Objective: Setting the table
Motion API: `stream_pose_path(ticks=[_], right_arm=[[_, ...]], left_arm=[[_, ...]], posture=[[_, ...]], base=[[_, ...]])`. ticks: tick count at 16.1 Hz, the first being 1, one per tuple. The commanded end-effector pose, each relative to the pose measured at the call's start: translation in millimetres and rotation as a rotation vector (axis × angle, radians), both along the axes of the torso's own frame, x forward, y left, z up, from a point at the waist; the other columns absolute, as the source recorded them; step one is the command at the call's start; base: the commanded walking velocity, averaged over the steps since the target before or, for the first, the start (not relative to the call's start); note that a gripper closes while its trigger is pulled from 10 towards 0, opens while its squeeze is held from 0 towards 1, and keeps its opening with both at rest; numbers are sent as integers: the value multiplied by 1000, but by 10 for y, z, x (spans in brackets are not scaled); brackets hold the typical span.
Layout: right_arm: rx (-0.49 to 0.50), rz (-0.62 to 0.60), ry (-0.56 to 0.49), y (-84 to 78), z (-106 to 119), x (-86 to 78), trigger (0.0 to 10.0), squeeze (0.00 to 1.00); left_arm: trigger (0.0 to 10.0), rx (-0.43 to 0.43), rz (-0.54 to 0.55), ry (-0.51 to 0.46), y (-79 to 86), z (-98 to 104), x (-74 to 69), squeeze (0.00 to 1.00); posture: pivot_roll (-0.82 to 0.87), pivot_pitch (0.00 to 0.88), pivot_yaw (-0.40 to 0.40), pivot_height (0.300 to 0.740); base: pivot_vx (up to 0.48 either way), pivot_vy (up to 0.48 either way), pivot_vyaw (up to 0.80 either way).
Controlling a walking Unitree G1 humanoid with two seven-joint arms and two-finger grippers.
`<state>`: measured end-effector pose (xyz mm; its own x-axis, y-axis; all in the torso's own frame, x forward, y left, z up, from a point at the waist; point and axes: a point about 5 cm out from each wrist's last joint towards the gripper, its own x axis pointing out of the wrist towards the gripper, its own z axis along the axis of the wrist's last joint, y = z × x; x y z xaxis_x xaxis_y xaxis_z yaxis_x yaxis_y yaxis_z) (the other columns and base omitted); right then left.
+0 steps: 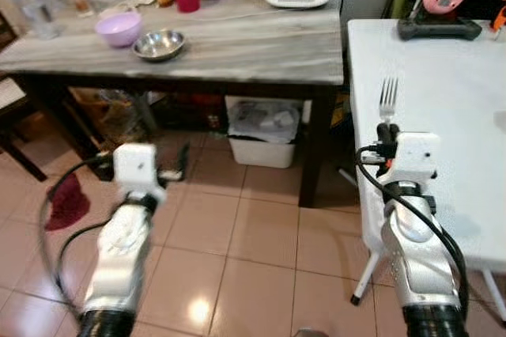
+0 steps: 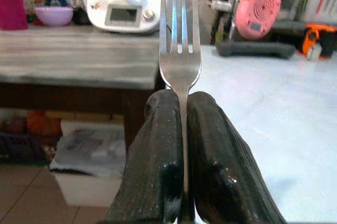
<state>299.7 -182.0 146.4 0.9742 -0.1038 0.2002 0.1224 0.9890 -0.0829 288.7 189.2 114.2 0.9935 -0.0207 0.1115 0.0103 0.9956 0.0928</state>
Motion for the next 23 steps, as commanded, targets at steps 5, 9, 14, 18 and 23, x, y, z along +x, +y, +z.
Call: stream_pose_path(ticks=[5,9,14,18,23], right_arm=[[2,19,52,-34,-170,-208,10000,0],[11,14,51,-59,-144,-209,10000,0],[18,10,54,-47,-144,-204,10000,0],[29,24,50,6,-148,-209,10000,0],[32,32,45,22,-133,-197,10000,0]], left_arm=[[10000,70,149,115,354,-303,-339,0],[10000,28,106,119,288,-286,-319,0],[10000,7,49,101,207,-219,-235,0],[10000,-2,9,96,134,-203,-205,0],[10000,-7,-9,98,90,-198,-213,0]], posture=[[-100,105,75,740],[-106,103,86,740],[-117,98,97,740],[-115,98,103,740],[-117,110,107,740]], base=[[0,0,0],[0,0,0],[0,166,-462],[0,433,-241],[0,457,0]])
